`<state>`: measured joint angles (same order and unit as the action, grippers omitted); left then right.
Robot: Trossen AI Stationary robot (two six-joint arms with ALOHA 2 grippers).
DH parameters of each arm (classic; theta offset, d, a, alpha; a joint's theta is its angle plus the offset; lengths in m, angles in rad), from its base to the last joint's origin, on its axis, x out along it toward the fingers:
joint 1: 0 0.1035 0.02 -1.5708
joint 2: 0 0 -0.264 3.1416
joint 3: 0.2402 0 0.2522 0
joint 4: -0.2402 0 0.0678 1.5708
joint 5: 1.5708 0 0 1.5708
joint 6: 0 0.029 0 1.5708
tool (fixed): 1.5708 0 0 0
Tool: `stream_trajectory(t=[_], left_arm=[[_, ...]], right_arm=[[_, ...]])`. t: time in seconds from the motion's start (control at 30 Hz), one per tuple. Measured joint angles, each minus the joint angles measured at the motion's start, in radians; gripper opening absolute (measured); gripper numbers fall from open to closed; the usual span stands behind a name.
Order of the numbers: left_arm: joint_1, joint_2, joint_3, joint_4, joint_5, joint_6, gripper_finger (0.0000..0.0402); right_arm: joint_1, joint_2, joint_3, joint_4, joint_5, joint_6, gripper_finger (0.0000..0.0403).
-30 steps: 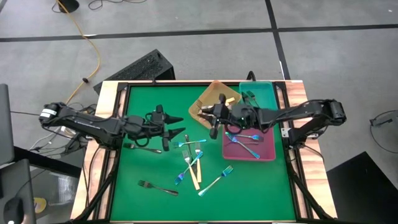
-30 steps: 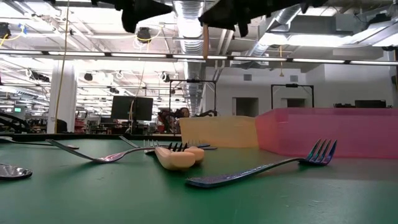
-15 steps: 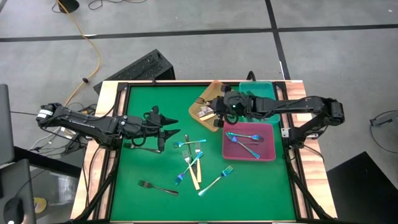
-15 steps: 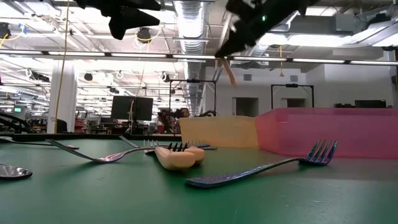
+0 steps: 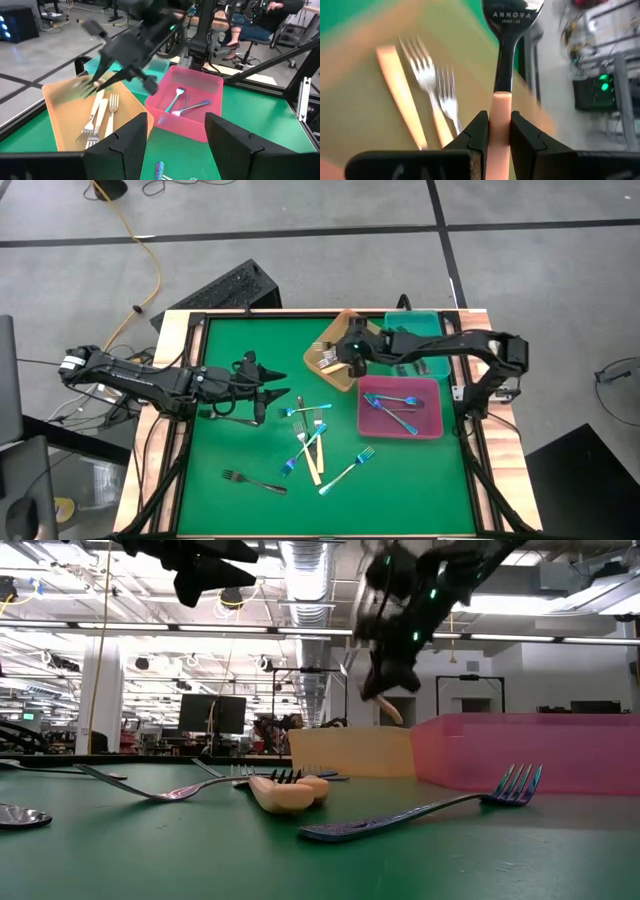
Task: Sort silverware by color (type)
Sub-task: Put the orange fork into the orange bin
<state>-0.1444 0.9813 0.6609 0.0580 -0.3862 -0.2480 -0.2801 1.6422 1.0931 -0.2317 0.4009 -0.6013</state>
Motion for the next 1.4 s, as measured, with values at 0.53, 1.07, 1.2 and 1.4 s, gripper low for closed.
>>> stream_trajectory(t=[0.53, 1.07, 1.2, 1.4], left_arm=[[0.000, 0.000, 0.000, 0.000, -0.020, 0.006, 0.0183], [0.000, 0.000, 0.000, -0.007, -0.021, 0.007, 0.0183], [0.000, 0.000, 0.000, -0.008, -0.021, 0.007, 0.0183], [0.000, 0.000, 0.000, -0.027, -0.021, 0.003, 0.0183]], right_arm=[[-0.110, 0.196, 0.166, -0.310, -0.096, -0.106, 0.0075], [-0.188, 0.201, 0.189, -0.358, -0.313, -0.107, 0.0075], [-0.185, 0.249, 0.189, -0.358, -0.320, -0.085, 0.0075], [-0.171, 0.307, 0.200, -0.354, -0.296, -0.082, 0.0075]])
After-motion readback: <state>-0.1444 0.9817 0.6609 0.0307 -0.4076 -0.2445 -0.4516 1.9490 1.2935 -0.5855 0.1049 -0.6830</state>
